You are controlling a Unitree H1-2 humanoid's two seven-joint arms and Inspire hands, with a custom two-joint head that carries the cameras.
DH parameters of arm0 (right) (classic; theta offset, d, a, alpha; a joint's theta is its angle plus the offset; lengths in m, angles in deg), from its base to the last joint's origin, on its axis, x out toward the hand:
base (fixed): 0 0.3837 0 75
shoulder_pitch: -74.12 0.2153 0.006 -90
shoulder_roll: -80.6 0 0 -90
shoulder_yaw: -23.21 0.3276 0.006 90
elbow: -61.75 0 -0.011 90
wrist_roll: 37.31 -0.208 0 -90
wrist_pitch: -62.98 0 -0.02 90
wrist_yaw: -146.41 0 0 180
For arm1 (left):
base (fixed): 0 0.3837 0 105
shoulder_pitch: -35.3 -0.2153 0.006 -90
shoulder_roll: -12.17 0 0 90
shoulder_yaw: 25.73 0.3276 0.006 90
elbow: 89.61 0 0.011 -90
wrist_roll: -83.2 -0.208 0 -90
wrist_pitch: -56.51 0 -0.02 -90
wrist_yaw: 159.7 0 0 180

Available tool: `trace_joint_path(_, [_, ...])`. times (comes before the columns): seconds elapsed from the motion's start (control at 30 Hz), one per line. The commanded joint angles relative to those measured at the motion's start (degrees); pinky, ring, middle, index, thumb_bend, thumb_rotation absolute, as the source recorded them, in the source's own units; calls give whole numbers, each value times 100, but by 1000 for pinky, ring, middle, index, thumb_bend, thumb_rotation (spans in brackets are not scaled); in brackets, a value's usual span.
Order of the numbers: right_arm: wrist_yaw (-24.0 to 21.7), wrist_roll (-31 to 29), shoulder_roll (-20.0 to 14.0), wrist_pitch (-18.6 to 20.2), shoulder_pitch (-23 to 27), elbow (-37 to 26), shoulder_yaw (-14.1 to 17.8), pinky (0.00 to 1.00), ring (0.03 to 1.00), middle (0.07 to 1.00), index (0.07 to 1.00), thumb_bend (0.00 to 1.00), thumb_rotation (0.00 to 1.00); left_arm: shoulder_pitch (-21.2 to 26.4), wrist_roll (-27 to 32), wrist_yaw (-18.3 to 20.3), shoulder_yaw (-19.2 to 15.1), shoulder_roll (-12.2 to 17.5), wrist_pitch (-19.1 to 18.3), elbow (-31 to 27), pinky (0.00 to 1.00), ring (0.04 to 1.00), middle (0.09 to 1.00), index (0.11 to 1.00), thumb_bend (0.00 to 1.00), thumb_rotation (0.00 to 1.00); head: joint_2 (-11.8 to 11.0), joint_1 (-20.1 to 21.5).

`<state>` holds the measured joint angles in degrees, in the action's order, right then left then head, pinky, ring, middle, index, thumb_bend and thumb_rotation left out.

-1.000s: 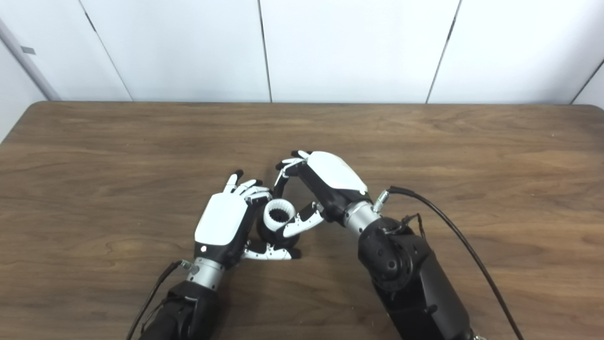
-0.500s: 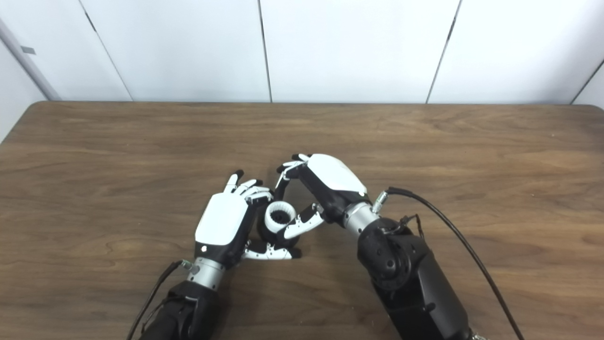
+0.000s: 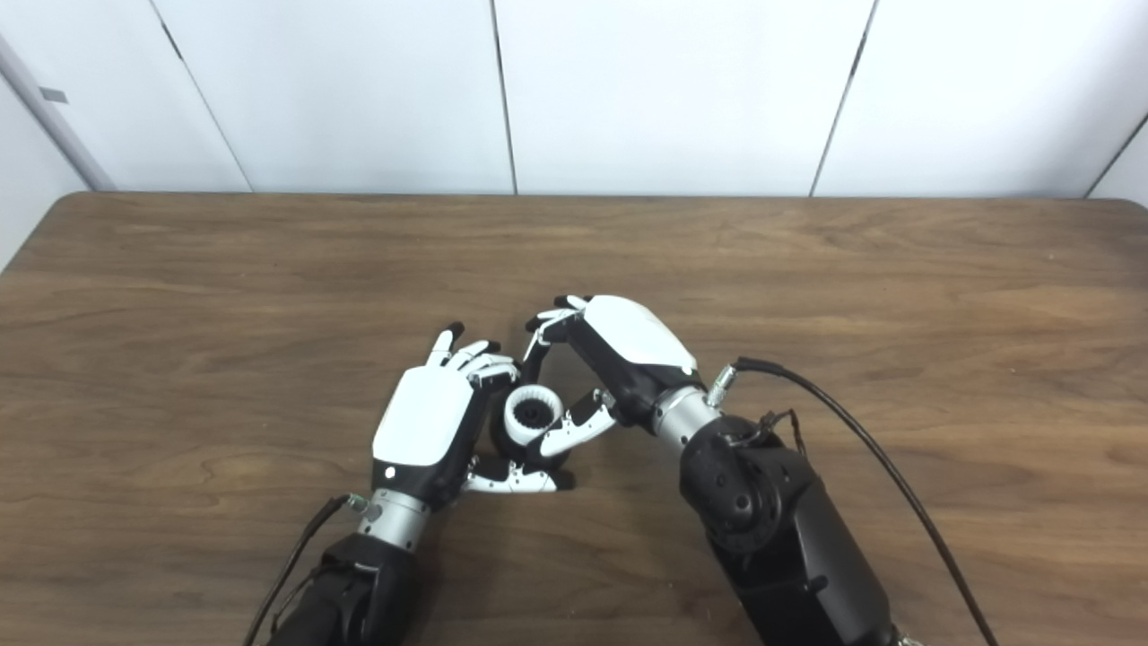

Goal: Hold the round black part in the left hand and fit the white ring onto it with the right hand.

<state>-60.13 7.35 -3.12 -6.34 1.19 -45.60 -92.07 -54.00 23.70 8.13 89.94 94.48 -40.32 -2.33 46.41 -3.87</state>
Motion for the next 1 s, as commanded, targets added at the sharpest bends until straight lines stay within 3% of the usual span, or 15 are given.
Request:
trace_joint_path(0.0, [164,-24,41,-193,148,-75,32,1000,958,840,484,521,129,-406,-11,-30,205,-82,-43,626,1000,853,726,483,525,58,-3,-5])
trace_joint_path(0.47, [164,55,-24,-217,175,-21,3,1000,960,846,492,524,144,-398,20,-54,201,-91,-37,637,1000,857,733,483,525,58,-27,8])
trace_joint_path(0.5, [170,55,-26,-227,177,-16,8,1000,959,849,573,759,178,-399,29,-72,197,-93,-25,643,1000,856,732,483,525,57,-27,8])
trace_joint_path(0.57, [168,51,-25,-222,178,-15,18,1000,963,856,628,906,208,-398,28,-83,196,-93,-21,648,1000,857,731,483,525,57,-27,8])
trace_joint_path(0.7, [146,65,-16,-182,171,-44,36,1000,970,866,649,990,219,-408,4,-63,202,-86,-42,615,1000,857,729,483,525,58,-12,24])
trace_joint_path(0.97, [233,24,-31,-247,121,-33,81,1000,974,871,639,1000,222,-419,14,5,194,-72,-72,570,1000,856,732,483,525,58,-3,67])
